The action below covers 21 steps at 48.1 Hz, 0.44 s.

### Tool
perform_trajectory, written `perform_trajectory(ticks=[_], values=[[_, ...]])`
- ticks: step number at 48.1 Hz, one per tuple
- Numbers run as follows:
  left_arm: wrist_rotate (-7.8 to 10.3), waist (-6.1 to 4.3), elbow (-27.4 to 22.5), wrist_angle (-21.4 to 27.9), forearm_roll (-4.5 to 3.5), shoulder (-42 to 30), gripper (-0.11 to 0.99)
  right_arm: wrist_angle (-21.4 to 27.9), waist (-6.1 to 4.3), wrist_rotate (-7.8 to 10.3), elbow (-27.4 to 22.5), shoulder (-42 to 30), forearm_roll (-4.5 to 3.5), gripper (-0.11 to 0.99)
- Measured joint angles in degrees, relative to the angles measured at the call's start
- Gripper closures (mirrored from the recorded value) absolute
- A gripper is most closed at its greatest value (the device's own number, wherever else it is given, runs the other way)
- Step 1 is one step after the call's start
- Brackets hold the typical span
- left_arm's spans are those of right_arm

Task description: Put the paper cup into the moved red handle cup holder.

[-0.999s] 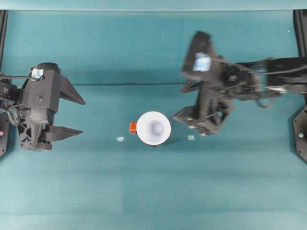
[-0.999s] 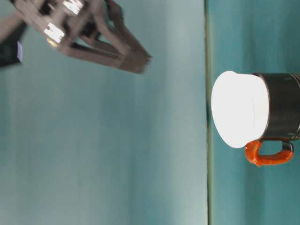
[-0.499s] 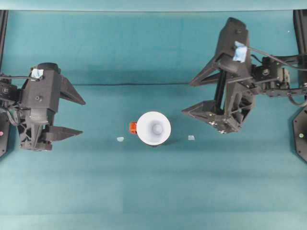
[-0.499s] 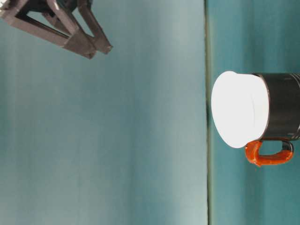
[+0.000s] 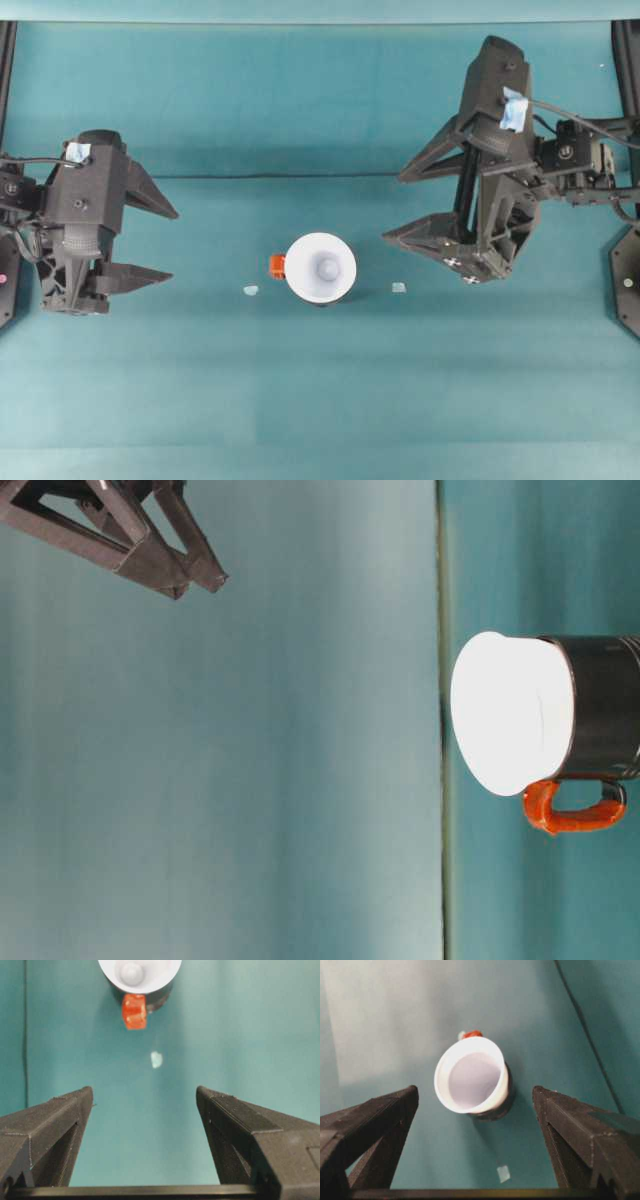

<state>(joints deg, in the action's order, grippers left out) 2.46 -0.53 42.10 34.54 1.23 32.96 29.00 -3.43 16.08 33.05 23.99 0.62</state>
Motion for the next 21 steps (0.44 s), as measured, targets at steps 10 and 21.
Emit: perform_trajectory(ticks=[10,21], values=[[0.00,0.00,0.0,0.0,0.00,0.0,-0.02,-0.3,0.62,-0.79,1.1,0.0,0.00,0.07],[0.00,0.00,0.0,0.0,0.00,0.0,-0.02,-2.5,1.76,-8.88,1.7,0.1,0.00,0.06]])
